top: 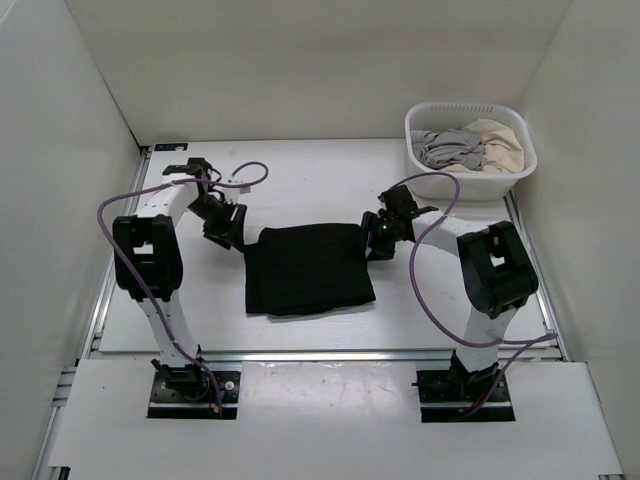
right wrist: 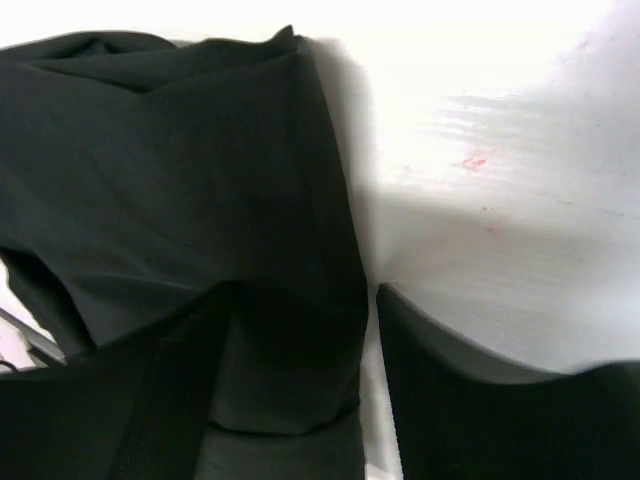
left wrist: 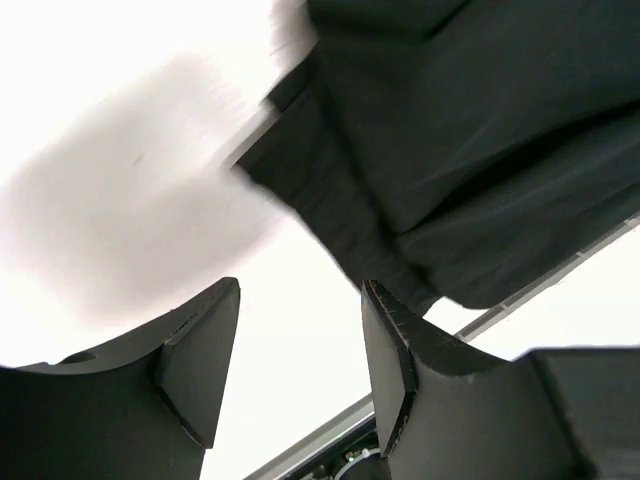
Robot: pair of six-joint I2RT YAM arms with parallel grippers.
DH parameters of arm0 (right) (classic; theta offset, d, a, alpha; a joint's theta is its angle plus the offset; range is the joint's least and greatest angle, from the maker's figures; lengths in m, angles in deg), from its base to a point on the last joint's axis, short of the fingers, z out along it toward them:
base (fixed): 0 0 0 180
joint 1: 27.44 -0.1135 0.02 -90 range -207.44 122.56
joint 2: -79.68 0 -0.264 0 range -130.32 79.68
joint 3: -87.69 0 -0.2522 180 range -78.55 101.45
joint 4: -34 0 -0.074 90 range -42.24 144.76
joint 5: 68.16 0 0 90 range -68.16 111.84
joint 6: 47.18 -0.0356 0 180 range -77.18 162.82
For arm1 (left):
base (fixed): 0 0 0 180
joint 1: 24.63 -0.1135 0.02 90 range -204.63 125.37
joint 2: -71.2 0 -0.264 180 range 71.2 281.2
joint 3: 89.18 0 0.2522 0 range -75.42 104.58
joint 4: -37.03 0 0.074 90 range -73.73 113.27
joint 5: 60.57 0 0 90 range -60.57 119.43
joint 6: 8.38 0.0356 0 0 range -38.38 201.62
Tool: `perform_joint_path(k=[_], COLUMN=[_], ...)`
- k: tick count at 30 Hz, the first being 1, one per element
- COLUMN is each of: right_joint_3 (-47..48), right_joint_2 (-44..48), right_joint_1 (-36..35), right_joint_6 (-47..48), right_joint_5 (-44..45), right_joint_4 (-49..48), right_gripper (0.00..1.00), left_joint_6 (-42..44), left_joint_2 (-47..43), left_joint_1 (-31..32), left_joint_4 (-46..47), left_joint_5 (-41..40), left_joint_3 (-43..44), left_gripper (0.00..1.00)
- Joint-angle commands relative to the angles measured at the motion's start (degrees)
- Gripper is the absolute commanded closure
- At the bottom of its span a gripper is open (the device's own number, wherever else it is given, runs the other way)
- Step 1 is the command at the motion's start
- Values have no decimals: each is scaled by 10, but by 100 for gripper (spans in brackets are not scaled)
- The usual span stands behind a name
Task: Fold and stack the trousers
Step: Fold the trousers
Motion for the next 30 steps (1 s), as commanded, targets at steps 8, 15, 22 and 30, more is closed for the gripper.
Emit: perform_joint_path(k=[8, 15, 22, 30], right_joint_3=[-4, 2, -47, -77], right_joint_2=[-7, -6, 61, 171], right_joint_1=[36, 76, 76, 76], right_joint_6=[-28, -35, -23, 2], right_joint_5=[26, 2, 2, 106], right_joint_4=[-19, -20, -39, 49], right_gripper=[86, 75, 48, 30], left_joint_6=[6, 6, 18, 12], left_joint_2=[42, 103, 51, -23], left_joint_1=[-18, -18, -25, -31], left_joint_4=[16, -22, -15, 28], left_joint_5=[65, 79, 79, -1], left_joint_3=[30, 110, 46, -67], left_gripper=[37, 37, 31, 32])
